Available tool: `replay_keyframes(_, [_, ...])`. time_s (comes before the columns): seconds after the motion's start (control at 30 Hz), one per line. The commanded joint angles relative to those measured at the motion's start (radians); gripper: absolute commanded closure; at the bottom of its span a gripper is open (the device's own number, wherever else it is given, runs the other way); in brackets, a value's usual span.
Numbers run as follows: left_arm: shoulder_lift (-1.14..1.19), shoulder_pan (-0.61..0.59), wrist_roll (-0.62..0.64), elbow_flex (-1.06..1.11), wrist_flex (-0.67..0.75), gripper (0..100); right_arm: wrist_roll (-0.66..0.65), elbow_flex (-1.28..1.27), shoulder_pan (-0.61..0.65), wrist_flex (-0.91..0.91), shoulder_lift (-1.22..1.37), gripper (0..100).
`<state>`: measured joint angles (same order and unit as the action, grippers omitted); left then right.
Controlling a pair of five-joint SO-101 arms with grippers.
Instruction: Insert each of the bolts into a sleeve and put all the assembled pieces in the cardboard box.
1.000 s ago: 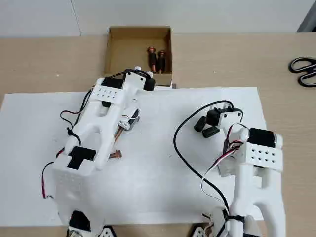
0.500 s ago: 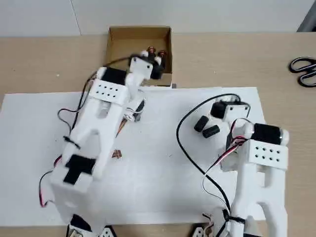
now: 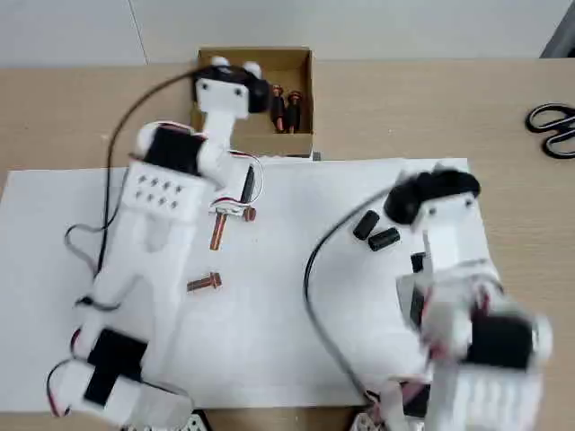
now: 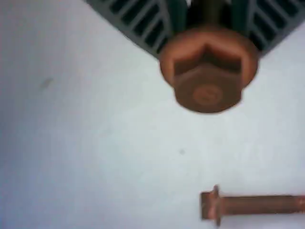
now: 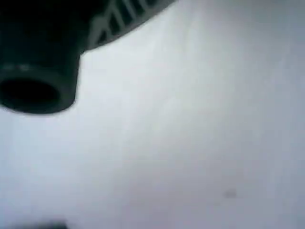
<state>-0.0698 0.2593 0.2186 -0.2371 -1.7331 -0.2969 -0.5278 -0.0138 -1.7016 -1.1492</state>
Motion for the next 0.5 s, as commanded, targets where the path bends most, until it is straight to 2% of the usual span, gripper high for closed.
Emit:
replay_keyframes(0.0, [-0.160, 0.049, 0.091, -0.027, 0.003, 100, 0.006, -0.046, 0.035, 0.059, -0.262, 99.5])
replay_keyframes(0.17, [-0.256, 0.132, 0.204, 0.054, 0.003, 100, 0.012, -0.206, 0.042, 0.105, -0.440, 99.5])
replay_keyframes(0.33, [-0.347, 0.146, 0.339, 0.168, 0.072, 100, 0.187, -0.282, 0.044, 0.162, -0.486, 99.5])
replay_keyframes(0.47, [-0.448, 0.146, 0.419, 0.295, 0.187, 100, 0.285, -0.377, 0.048, 0.226, -0.492, 99.5])
